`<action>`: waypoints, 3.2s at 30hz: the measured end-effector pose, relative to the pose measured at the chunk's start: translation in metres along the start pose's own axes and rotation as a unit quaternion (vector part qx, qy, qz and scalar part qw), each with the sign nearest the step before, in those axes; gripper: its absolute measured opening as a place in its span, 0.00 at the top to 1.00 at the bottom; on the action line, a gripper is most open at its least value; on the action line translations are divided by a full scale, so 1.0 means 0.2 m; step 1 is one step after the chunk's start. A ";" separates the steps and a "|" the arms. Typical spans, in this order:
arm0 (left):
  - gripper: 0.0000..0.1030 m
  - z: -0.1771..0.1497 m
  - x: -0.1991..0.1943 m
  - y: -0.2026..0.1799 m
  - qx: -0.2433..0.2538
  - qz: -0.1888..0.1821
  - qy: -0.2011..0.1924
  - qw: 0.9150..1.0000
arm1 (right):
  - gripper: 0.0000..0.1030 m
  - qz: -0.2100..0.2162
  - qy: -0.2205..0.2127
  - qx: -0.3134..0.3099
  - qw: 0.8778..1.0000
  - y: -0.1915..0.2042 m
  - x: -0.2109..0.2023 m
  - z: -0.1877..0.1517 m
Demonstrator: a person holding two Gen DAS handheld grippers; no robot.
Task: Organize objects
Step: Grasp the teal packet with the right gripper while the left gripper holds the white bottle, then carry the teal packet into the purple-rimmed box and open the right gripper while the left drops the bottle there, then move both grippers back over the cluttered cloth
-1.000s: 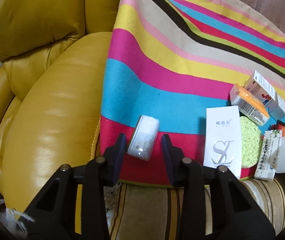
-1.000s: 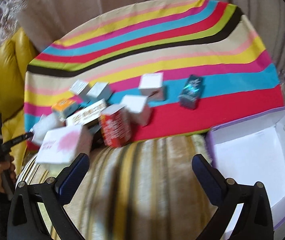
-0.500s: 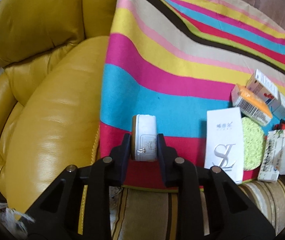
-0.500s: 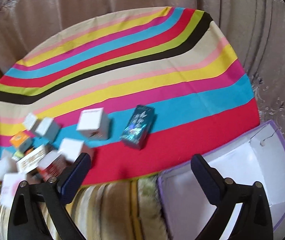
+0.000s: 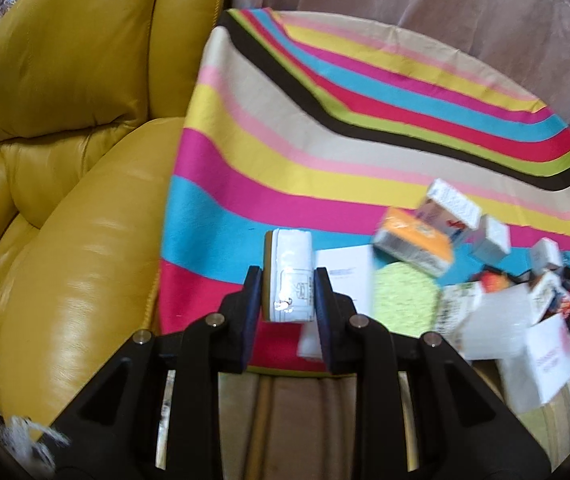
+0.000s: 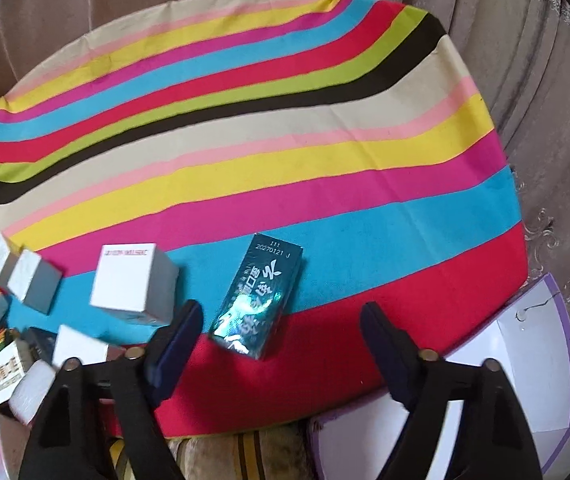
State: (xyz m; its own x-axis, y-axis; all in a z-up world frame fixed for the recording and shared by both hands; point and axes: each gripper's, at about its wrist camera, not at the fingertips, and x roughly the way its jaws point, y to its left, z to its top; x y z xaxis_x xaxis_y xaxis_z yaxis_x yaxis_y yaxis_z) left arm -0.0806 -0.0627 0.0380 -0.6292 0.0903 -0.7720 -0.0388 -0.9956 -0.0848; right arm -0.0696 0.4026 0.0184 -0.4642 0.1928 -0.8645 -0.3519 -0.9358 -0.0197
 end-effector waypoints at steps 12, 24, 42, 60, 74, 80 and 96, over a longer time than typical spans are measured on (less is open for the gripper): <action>0.71 -0.01 -0.08 -0.23 0.012 -0.041 -0.018 0.999 | 0.67 0.009 0.033 0.007 0.999 -0.02 0.11 0.00; 0.71 -0.06 -0.21 -0.51 0.043 -0.093 -0.036 0.994 | 0.67 0.033 -0.007 0.003 0.999 -0.05 -0.14 -0.14; 0.71 -0.26 -0.33 -1.18 0.144 -0.238 0.006 0.961 | 0.67 0.018 -0.043 0.040 0.998 -0.36 -0.41 -0.41; 0.71 -0.39 -0.28 -1.80 0.207 -0.353 0.070 0.910 | 0.67 -0.024 -0.044 0.118 0.992 -0.69 -0.50 -0.58; 0.25 -0.37 -0.37 -1.84 0.214 -0.371 0.025 0.903 | 0.56 0.003 -0.061 0.146 0.987 -0.76 -0.54 -0.61; 0.21 -0.35 -0.46 -1.76 0.208 -0.291 -0.025 0.934 | 0.56 0.011 -0.066 0.127 0.990 -0.70 -0.57 -0.59; 0.06 -0.31 -0.64 -1.18 0.147 -0.252 -0.144 0.945 | 0.18 -0.032 -0.105 0.053 0.993 -0.44 -0.73 -0.53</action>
State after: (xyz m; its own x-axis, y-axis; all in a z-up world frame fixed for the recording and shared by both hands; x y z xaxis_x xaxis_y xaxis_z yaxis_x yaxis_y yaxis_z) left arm 0.0572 0.1620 0.1182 -0.6568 0.5880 -0.4721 -0.5784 -0.7945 -0.1849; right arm 0.1150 0.4255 0.0932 -0.5932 0.3181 -0.7395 -0.4642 -0.8857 -0.0086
